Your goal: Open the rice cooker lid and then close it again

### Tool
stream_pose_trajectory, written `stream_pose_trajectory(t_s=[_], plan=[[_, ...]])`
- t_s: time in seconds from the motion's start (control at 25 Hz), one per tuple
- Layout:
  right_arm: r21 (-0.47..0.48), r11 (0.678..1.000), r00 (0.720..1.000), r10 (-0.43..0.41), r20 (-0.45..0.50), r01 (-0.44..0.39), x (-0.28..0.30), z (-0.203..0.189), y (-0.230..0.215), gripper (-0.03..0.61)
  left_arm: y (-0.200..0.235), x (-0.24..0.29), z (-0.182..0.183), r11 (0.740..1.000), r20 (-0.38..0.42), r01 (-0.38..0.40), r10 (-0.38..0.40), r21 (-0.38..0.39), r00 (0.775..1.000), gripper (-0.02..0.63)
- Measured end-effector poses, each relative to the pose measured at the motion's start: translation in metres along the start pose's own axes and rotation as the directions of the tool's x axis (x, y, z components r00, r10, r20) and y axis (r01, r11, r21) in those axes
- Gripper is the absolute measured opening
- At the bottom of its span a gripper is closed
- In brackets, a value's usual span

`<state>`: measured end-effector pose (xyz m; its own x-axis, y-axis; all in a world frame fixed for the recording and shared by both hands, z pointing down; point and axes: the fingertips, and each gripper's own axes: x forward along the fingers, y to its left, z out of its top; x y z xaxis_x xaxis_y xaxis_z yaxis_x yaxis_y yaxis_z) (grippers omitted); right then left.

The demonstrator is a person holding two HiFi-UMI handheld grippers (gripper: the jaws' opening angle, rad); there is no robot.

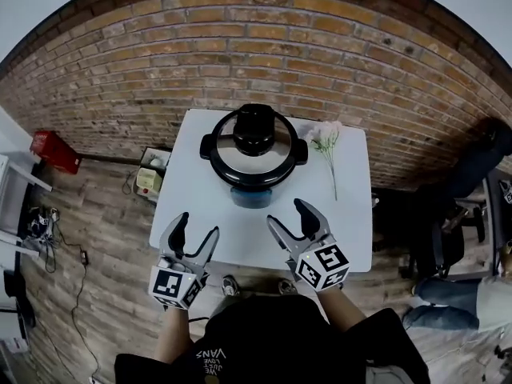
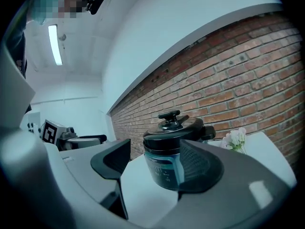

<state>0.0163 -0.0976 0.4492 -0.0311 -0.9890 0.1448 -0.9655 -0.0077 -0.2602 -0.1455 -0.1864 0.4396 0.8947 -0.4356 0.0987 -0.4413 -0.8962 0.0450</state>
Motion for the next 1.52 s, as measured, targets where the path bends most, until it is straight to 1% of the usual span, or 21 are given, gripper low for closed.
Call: stream_pose_trajectory(t_s=[0.12, 0.2, 0.32, 0.44, 0.52, 0.64, 0.8, 1.16, 1.44, 1.52], plan=[[0.012, 0.998, 0.998, -0.059, 0.015, 0.059, 0.013, -0.003, 0.01, 0.314, 0.021, 0.008, 0.001, 0.997, -0.001, 0.071, -0.071, 0.013, 0.997, 0.295], [0.021, 0.995, 0.995, -0.097, 0.027, 0.097, 0.019, -0.003, 0.016, 0.314, 0.031, 0.013, 0.001, 0.992, -0.016, 0.122, -0.122, 0.015, 0.992, 0.295], [0.034, 0.987, 0.986, -0.157, 0.049, 0.156, 0.025, -0.001, 0.023, 0.314, 0.043, 0.021, 0.0, 0.981, -0.048, 0.195, -0.194, 0.003, 0.98, 0.295], [0.042, 0.977, 0.975, -0.211, 0.067, 0.209, 0.029, 0.003, 0.026, 0.314, 0.05, 0.033, 0.007, 0.965, -0.028, 0.259, -0.259, 0.031, 0.966, 0.295], [0.044, 0.972, 0.969, -0.236, 0.072, 0.233, 0.03, 0.005, 0.025, 0.314, 0.051, 0.041, 0.01, 0.955, -0.025, 0.294, -0.293, 0.045, 0.956, 0.295], [0.048, 0.967, 0.965, -0.252, 0.075, 0.249, 0.031, 0.006, 0.019, 0.314, 0.052, 0.055, 0.016, 0.946, -0.016, 0.318, -0.318, 0.054, 0.948, 0.296], [0.058, 0.97, 0.968, -0.24, 0.076, 0.236, 0.032, 0.008, 0.003, 0.314, 0.048, 0.08, 0.025, 0.938, -0.003, 0.338, -0.339, 0.08, 0.941, 0.296], [0.044, 0.989, 0.989, -0.141, 0.032, 0.139, 0.037, 0.018, -0.036, 0.314, 0.029, 0.142, 0.048, 0.921, -0.015, 0.357, -0.359, 0.155, 0.933, 0.296], [0.062, 0.995, 0.996, -0.084, 0.025, 0.082, 0.034, 0.026, -0.061, 0.314, 0.012, 0.185, 0.064, 0.874, -0.073, 0.417, -0.413, 0.247, 0.908, 0.296], [0.062, 0.995, 0.997, -0.072, 0.016, 0.071, 0.032, 0.028, -0.066, 0.314, 0.009, 0.195, 0.067, 0.852, -0.105, 0.44, -0.428, 0.284, 0.898, 0.296]])
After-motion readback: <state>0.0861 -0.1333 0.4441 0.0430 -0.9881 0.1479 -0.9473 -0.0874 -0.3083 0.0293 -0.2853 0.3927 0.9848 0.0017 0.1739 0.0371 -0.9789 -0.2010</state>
